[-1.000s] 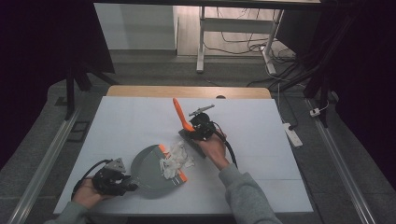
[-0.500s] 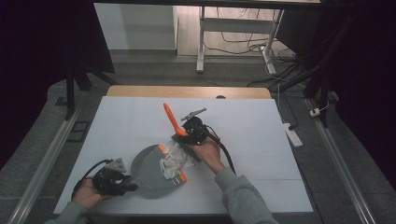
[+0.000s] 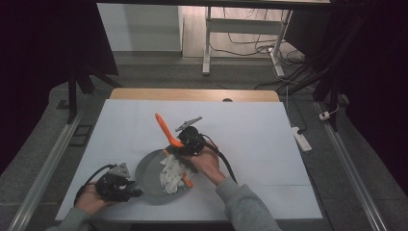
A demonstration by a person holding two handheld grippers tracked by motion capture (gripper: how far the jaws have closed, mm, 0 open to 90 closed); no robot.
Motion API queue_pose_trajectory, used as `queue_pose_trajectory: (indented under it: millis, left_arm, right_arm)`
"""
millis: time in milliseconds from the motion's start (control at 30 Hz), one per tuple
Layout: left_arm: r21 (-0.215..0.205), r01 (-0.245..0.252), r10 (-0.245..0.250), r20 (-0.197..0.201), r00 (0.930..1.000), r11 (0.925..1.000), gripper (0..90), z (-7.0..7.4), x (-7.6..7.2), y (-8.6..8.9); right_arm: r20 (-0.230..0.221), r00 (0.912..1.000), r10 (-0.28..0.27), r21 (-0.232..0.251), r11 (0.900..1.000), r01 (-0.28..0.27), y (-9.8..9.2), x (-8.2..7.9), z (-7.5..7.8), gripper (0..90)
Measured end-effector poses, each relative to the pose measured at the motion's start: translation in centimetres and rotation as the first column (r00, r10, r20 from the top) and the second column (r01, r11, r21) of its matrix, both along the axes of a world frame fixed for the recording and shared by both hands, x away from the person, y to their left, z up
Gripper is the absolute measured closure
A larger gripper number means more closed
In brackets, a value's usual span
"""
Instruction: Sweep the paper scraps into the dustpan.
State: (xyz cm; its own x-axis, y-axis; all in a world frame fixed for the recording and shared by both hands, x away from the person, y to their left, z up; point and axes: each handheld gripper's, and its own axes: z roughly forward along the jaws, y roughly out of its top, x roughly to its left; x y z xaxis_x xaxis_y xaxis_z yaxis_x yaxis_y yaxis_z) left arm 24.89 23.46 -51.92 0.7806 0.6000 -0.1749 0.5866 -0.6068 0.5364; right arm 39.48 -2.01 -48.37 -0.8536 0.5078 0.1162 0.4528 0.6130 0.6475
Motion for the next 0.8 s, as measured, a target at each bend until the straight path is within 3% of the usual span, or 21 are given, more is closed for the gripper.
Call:
queue_pose_trajectory:
  millis: [267,400,600,800]
  left_arm:
    - [0.0,0.002,-0.002,-0.001,1.0,1.0,61.6,0.0,0.0,0.0]
    - [0.001,0.003,-0.003,-0.001,1.0,1.0,61.6,0.0,0.0,0.0]
    - [0.001,0.002,-0.002,0.0,1.0,1.0,61.6,0.0,0.0,0.0]
    - [0.001,0.003,-0.003,0.0,1.0,1.0,61.6,0.0,0.0,0.0]
  right_arm:
    - [-0.012,0.9965,0.083,0.014,0.996,-0.083,1.7,-1.6,0.2,70.4]
    - [0.013,0.9946,0.103,0.051,0.993,-0.103,1.6,-2.1,1.0,70.4]
    - [0.075,0.9954,0.06,0.1,0.993,-0.068,0.0,-1.9,2.9,70.4]
    - [0.094,0.9955,0.003,0.116,0.993,-0.014,-1.9,-1.1,3.8,70.4]
